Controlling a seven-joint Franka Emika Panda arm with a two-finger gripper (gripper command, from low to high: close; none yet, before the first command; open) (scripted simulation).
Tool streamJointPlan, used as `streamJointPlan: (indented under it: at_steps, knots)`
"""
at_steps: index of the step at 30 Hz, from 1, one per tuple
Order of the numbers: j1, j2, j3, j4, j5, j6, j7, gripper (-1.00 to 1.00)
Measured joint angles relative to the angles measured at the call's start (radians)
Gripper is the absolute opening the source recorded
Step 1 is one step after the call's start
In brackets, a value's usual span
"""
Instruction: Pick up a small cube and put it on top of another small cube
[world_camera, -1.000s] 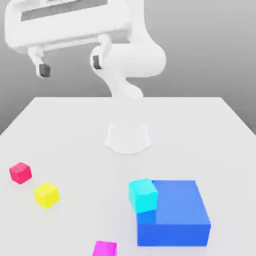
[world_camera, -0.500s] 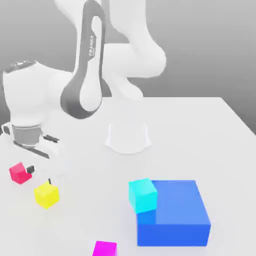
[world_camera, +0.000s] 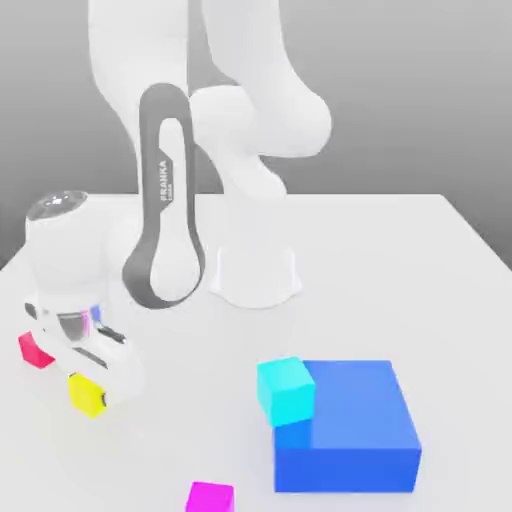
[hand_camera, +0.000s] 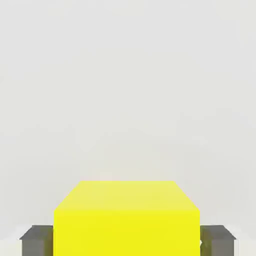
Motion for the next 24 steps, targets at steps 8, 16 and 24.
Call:
streamJointPlan:
  at_steps: [8, 16, 24]
  knots:
    - [0.094, -0.097, -0.123, -0.023, -0.125, -0.068, 0.093, -1.00]
    - [0.131, -0.257, -0.244, -0.056, -0.328, -0.189, 0.195, -1.00]
    - [-0.078, -0.361, -0.354, -0.028, -0.455, -0.309, -0.095, -1.00]
